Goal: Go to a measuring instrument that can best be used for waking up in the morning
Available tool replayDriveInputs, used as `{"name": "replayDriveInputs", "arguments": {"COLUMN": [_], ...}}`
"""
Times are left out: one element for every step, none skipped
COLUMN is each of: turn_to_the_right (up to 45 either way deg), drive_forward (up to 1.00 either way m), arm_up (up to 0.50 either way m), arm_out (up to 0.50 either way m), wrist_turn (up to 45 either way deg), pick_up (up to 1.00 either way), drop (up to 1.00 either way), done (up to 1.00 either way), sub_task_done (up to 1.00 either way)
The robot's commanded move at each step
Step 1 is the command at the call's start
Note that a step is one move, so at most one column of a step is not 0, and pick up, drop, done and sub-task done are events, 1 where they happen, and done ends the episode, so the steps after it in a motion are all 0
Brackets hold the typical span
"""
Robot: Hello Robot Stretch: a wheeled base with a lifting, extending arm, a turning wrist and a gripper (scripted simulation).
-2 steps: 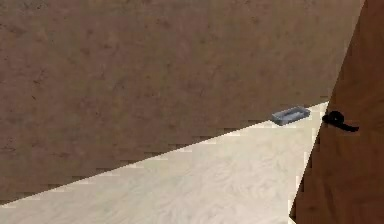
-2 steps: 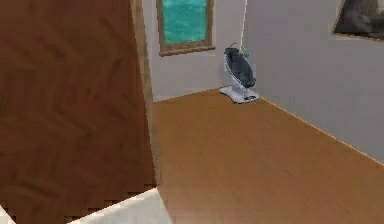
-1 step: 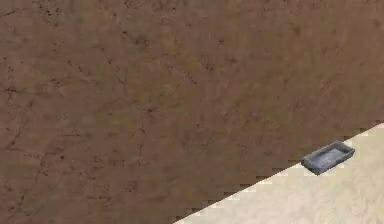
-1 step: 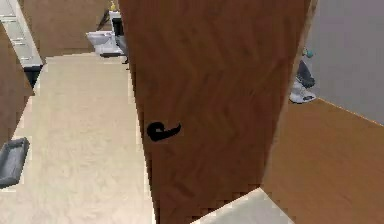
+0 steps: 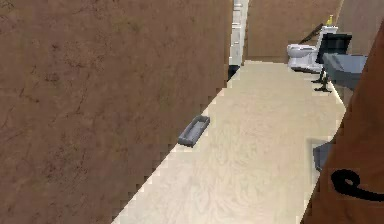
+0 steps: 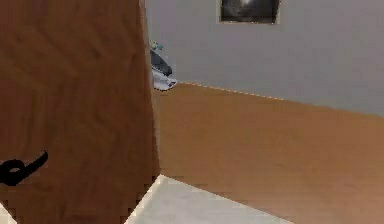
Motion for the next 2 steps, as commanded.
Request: {"name": "replayDriveInputs", "arguments": {"turn_to_the_right": [0.0,21.0], "drive_forward": [0.80,0.00], "arm_up": [0.00,0.00], "arm_out": [0.00,0.00], "wrist_turn": [0.0,0.0], "pick_up": [0.00,0.00], "drop": [0.00,0.00], "done": [0.00,0.00], "sub_task_done": [0.00,0.00]}}
